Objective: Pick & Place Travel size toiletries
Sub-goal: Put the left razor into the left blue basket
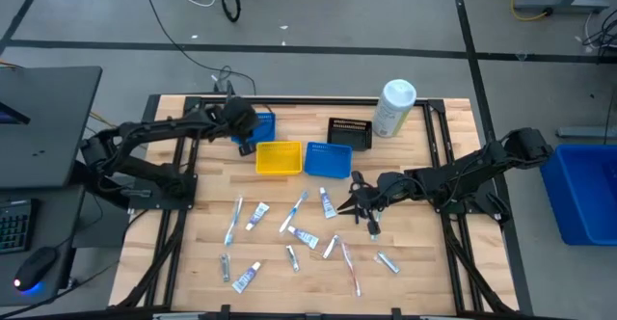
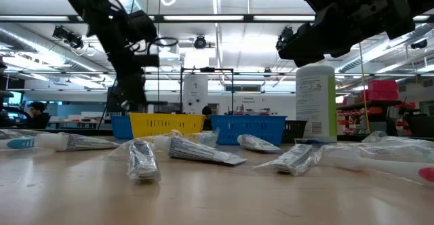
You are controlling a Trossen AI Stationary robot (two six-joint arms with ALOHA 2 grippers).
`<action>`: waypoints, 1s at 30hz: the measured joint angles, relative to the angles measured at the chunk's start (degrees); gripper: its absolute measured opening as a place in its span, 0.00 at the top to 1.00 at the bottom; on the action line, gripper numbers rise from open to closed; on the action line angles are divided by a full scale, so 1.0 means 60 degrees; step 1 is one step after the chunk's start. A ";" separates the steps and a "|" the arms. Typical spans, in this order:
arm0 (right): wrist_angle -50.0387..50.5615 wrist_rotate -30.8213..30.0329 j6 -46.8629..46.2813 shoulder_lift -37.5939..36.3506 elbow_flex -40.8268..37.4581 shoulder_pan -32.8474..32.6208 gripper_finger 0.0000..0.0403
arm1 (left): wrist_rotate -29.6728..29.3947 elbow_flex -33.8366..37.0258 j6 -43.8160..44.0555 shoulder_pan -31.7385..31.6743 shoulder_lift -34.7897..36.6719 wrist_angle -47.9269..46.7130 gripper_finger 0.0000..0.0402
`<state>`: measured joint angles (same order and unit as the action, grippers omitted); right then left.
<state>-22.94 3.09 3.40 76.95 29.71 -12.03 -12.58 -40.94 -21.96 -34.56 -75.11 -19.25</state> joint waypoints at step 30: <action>-0.0004 -0.0002 0.1157 0.0000 0.0000 0.0000 0.86 | 0.1751 0.1277 -0.1035 -0.1253 0.0000 0.2632 0.84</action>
<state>-22.96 3.08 10.34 76.95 29.71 -12.03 -2.07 -33.28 -28.16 -42.08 -75.11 -3.46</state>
